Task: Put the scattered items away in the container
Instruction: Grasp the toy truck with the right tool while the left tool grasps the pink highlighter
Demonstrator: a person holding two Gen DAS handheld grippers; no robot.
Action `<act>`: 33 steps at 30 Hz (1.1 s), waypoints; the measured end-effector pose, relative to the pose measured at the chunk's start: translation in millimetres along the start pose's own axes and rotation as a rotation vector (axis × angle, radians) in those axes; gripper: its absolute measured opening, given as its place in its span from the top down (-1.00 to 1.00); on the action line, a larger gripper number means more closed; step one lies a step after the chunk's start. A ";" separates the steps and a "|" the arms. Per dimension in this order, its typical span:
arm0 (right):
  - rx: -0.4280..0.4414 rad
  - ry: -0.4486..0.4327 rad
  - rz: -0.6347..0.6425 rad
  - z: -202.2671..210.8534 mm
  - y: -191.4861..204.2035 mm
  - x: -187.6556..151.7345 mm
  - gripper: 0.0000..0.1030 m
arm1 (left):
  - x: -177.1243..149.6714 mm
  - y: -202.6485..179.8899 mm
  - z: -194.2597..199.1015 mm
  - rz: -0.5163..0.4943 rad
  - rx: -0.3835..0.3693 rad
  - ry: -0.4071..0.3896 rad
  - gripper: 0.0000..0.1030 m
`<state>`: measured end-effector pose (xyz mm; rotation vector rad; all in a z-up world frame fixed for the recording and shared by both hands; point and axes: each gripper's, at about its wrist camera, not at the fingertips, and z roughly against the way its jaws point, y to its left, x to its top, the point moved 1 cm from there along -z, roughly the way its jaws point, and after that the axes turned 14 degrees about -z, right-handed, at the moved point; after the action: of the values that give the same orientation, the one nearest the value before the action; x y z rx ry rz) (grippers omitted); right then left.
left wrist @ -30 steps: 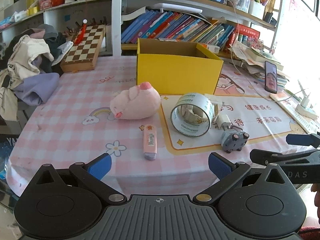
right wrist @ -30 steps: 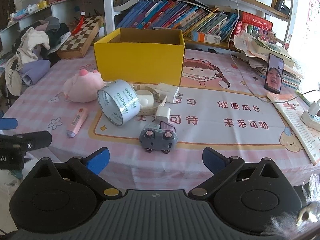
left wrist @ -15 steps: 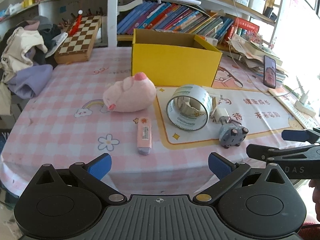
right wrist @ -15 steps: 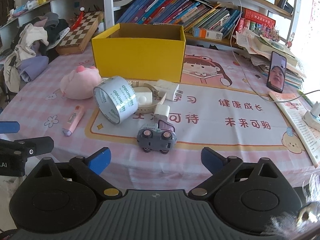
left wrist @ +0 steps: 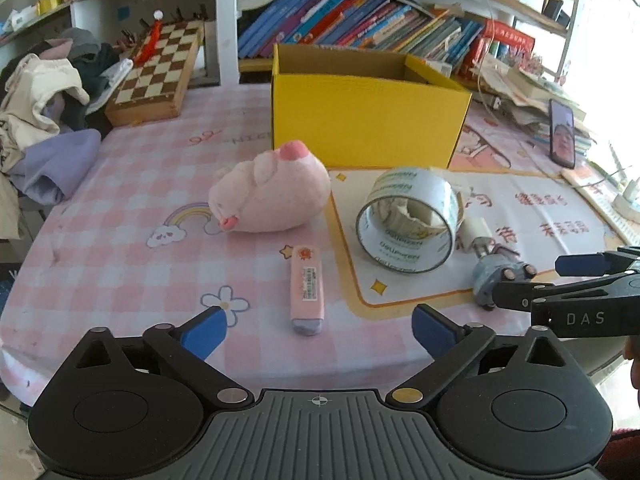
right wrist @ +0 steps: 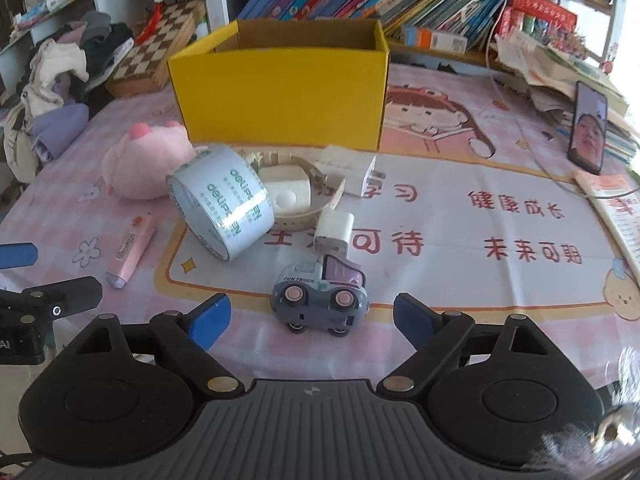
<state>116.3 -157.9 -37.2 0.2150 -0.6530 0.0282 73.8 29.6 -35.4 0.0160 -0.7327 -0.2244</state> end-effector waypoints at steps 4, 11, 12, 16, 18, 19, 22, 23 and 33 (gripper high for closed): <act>-0.009 0.033 -0.001 -13.4 -2.2 4.6 -0.67 | 1.7 2.9 -15.7 0.003 0.003 0.035 -0.73; -0.026 0.077 -0.001 -32.1 -6.5 9.8 -0.54 | 6.5 4.9 -39.4 -0.019 0.035 0.066 -0.35; -0.028 0.083 -0.001 -34.0 -7.1 10.2 -0.49 | 7.4 4.4 -42.2 -0.028 0.044 0.068 -0.29; -0.027 0.099 0.002 -39.0 -9.3 10.9 -0.45 | 9.1 4.9 -54.1 -0.037 0.042 0.084 0.08; -0.027 0.099 0.007 -39.8 -9.4 11.3 -0.45 | 9.0 4.9 -57.9 -0.040 0.044 0.088 0.17; -0.027 0.099 0.010 -40.1 -9.6 11.6 -0.45 | 9.4 4.6 -58.8 -0.046 0.045 0.086 0.22; -0.020 0.100 0.009 -42.1 -11.1 13.0 -0.35 | 10.2 3.9 -59.2 -0.064 0.040 0.075 0.36; -0.016 0.103 0.008 -43.0 -11.5 13.5 -0.31 | 10.2 3.3 -59.1 -0.073 0.036 0.070 0.40; -0.008 0.090 0.004 -39.8 -12.3 17.6 -0.22 | 11.7 16.9 -53.8 -0.003 -0.009 0.048 0.55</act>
<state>155.3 -162.4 -59.6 0.2037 -0.5639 0.0386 121.4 40.2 -66.2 0.0137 -0.6840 -0.2290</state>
